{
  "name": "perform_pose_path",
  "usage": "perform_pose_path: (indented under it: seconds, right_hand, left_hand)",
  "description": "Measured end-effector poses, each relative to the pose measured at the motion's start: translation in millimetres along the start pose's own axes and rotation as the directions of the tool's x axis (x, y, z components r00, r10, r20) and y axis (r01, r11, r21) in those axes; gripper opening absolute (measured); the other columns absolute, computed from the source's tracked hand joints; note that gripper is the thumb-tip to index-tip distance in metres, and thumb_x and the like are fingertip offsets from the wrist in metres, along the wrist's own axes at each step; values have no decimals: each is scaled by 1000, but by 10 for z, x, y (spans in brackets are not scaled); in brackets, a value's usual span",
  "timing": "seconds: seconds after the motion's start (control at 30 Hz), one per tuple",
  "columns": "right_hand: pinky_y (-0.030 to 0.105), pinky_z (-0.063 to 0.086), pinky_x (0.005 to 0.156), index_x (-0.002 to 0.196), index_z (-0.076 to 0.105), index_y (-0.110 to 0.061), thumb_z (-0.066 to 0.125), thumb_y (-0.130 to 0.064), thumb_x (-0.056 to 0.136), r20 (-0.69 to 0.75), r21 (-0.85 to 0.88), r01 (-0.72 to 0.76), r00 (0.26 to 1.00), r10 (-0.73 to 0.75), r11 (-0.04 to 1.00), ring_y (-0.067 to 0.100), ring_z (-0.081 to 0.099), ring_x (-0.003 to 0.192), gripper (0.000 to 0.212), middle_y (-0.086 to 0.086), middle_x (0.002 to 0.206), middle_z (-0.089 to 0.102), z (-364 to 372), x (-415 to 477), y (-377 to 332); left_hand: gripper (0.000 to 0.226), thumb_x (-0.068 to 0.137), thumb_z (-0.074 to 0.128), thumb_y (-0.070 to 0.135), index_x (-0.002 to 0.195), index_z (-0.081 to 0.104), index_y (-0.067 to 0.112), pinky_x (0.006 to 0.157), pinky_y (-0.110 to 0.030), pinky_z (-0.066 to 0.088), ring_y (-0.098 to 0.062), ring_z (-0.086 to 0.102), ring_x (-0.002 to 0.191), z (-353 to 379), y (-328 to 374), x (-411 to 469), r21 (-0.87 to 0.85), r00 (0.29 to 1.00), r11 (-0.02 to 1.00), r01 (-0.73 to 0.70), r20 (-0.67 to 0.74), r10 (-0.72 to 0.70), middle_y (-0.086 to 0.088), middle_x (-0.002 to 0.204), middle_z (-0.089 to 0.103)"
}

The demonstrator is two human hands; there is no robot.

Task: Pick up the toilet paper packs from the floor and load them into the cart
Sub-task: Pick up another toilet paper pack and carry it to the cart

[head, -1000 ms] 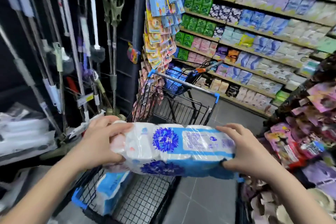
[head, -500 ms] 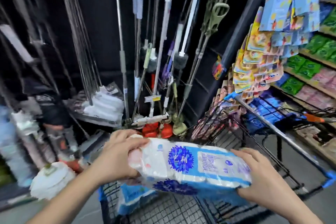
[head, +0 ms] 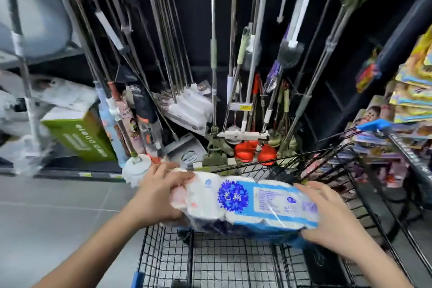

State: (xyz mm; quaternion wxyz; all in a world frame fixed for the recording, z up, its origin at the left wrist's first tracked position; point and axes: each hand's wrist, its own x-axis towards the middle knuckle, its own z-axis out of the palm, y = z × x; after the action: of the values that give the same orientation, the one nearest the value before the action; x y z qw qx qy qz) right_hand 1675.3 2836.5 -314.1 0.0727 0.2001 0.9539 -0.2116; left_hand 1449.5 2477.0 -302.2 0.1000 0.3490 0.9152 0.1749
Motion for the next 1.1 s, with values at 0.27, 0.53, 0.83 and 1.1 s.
perform_pose_path:
  seconds: [0.27, 0.53, 0.83, 1.1]
  right_hand:
    - [33, 32, 118, 157, 18, -43, 60, -61, 48, 205, -33, 47, 978, -40, 998, 15, 32, 141, 118, -11, 151, 22, 246, 215, 110]
    - [33, 27, 119, 160, 13, -39, 77, -56, 63, 236, -53, 64, 970, -50, 997, 14, 25, 142, 117, -9, 153, 21, 774, 357, 277]
    - [40, 24, 121, 160, 17, -31, 80, -56, 63, 320, -84, 12, 947, 16, 996, 22, 23, 145, 118, -2, 155, 22, 1410, 618, 448]
    - [42, 24, 120, 159, 21, -32, 81, -59, 61, 295, -150, -34, 952, 77, 988, 26, 22, 145, 118, 1, 155, 25, 2011, 799, 640]
  left_hand:
    - [97, 47, 77, 67, 139, 50, 53, 113, -47, 39, -27, 34, 139, 589, -97, -281, 26, 987, 987, 158, 35, -158, 2, 145, 44]
    - [99, 45, 77, 78, 136, 53, 49, 107, -54, 45, -28, 39, 136, 1271, -302, -314, 9, 975, 977, 214, 53, -214, 0, 143, 49]
    - [105, 49, 79, 75, 144, 43, 49, 118, -59, 33, -31, 26, 146, 1801, -434, -220, 100, 930, 959, 267, 236, -283, 1, 151, 37]
    - [104, 69, 78, 65, 156, 24, 45, 124, -54, 22, -37, 16, 151, 2339, -464, -132, 189, 897, 935, 300, 278, -344, -7, 161, 26]
